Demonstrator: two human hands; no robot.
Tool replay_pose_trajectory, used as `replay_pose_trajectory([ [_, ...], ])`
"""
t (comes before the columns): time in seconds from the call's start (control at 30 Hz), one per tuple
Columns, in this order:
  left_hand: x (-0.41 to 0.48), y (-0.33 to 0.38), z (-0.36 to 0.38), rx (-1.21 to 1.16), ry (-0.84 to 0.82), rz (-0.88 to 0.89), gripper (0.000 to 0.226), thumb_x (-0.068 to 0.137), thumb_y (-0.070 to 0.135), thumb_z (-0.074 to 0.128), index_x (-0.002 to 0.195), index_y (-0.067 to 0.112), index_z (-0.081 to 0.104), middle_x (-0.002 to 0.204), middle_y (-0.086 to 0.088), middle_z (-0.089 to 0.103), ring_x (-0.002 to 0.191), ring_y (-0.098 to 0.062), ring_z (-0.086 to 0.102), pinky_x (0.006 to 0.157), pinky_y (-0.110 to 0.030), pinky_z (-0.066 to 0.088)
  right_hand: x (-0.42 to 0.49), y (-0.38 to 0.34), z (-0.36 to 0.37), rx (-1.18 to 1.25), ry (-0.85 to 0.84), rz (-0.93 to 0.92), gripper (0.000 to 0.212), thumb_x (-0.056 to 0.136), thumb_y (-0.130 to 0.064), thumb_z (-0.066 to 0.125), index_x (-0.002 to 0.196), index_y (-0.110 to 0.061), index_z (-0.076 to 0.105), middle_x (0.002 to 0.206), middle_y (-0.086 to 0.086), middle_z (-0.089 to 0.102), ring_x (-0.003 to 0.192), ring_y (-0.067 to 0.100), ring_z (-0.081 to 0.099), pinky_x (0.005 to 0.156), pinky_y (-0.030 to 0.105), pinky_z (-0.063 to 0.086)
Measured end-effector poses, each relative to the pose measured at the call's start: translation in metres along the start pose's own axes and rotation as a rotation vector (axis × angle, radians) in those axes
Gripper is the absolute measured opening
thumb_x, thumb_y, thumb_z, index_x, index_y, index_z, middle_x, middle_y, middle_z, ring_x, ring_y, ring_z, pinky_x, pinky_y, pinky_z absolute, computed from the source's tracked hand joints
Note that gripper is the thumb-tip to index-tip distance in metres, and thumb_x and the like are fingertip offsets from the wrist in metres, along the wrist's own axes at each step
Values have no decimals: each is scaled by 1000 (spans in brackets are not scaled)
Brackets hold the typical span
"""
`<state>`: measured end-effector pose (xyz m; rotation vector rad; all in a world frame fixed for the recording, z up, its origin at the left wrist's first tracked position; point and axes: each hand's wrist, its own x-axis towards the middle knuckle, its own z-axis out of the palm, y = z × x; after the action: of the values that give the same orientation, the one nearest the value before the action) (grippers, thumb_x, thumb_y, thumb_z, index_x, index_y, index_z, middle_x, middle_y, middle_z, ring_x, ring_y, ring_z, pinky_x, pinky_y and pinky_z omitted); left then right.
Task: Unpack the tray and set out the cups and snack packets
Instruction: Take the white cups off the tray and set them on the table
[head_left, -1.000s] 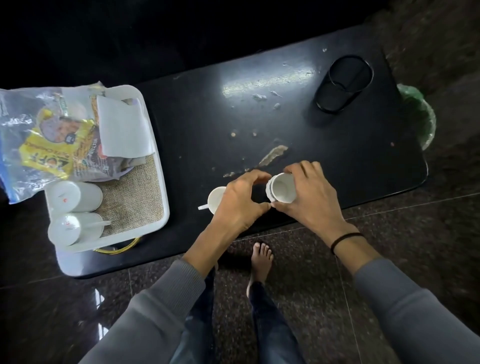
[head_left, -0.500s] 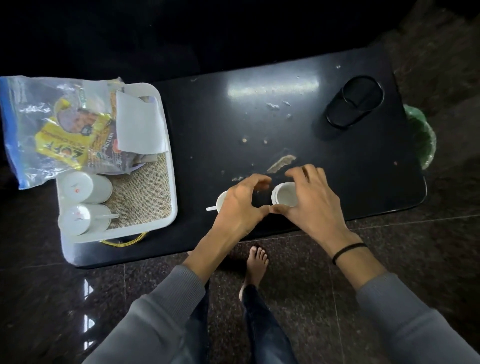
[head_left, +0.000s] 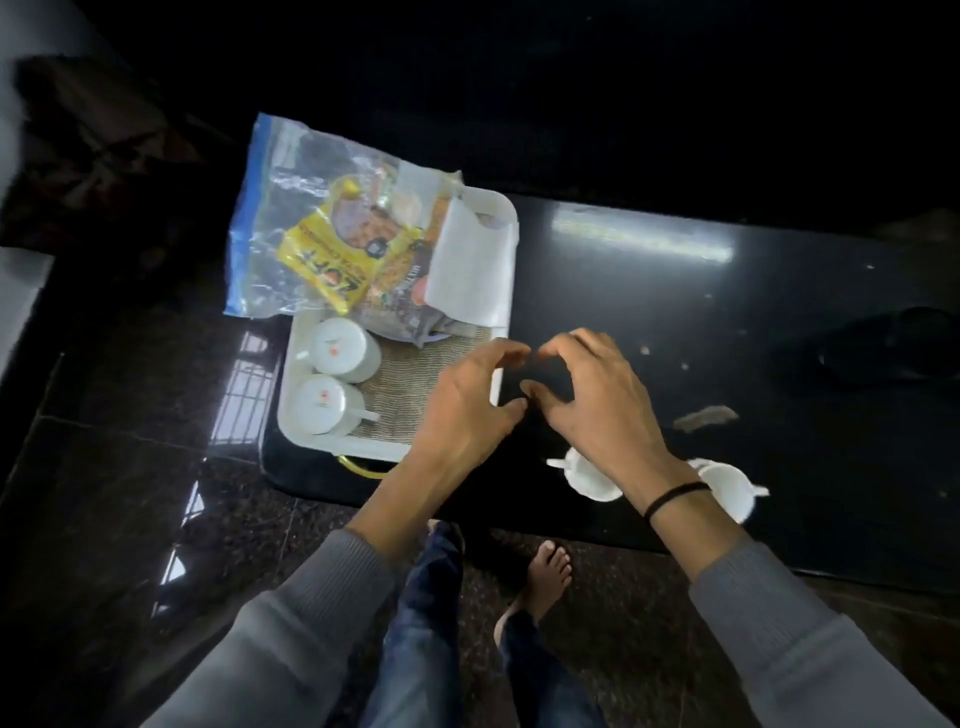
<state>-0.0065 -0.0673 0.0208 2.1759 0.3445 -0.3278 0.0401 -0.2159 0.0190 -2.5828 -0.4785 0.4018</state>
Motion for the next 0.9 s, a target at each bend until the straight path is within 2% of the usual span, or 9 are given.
replay_pose_trajectory([
  [0.13,1,-36,-41,51,77,-61,50,84,4,71,130,19,64,125,2,69,118,-15,63,99,-32,50,34,-43,29,42,-75,-80,26,90,-33,73,111,-21,63,112,-5,60,110,18,56,79,41,56],
  [0.2,2,-52,-56,96,108,-61,52,82,2,69,130,20,64,126,2,68,118,-16,62,98,-37,51,47,-60,43,58,-115,-110,27,90,-32,72,113,-21,63,111,-4,61,109,19,58,78,42,56],
  [0.3,5,-75,-74,249,177,-54,52,81,2,68,131,19,64,128,-1,65,121,-21,55,96,-36,48,63,-81,65,34,-169,-159,25,91,-32,70,111,-21,61,111,-4,60,110,18,57,77,38,55],
  [0.4,9,-94,-84,417,209,-48,54,82,5,72,134,13,59,135,-6,59,127,-27,50,104,-36,41,72,-91,80,44,-198,-172,21,92,-34,70,108,-22,61,111,-6,60,107,16,58,75,34,51],
  [0.6,22,-119,-91,598,133,-86,74,87,26,77,149,13,36,147,-8,44,129,-27,48,104,-35,45,79,-96,91,84,-237,-149,22,93,-35,70,109,-23,62,109,-7,61,104,16,61,82,42,57],
  [0.8,32,-120,-96,604,109,-119,69,88,27,77,145,18,40,141,-3,48,123,-20,51,82,-29,53,79,-91,89,99,-229,-114,21,92,-40,70,106,-27,62,108,-10,63,98,13,63,79,42,59],
  [0.9,28,-114,-103,581,129,-88,69,86,25,78,145,18,42,140,-2,50,121,-21,52,76,-31,55,76,-88,84,128,-209,-100,21,91,-40,72,105,-28,62,107,-13,64,97,11,64,77,42,60],
])
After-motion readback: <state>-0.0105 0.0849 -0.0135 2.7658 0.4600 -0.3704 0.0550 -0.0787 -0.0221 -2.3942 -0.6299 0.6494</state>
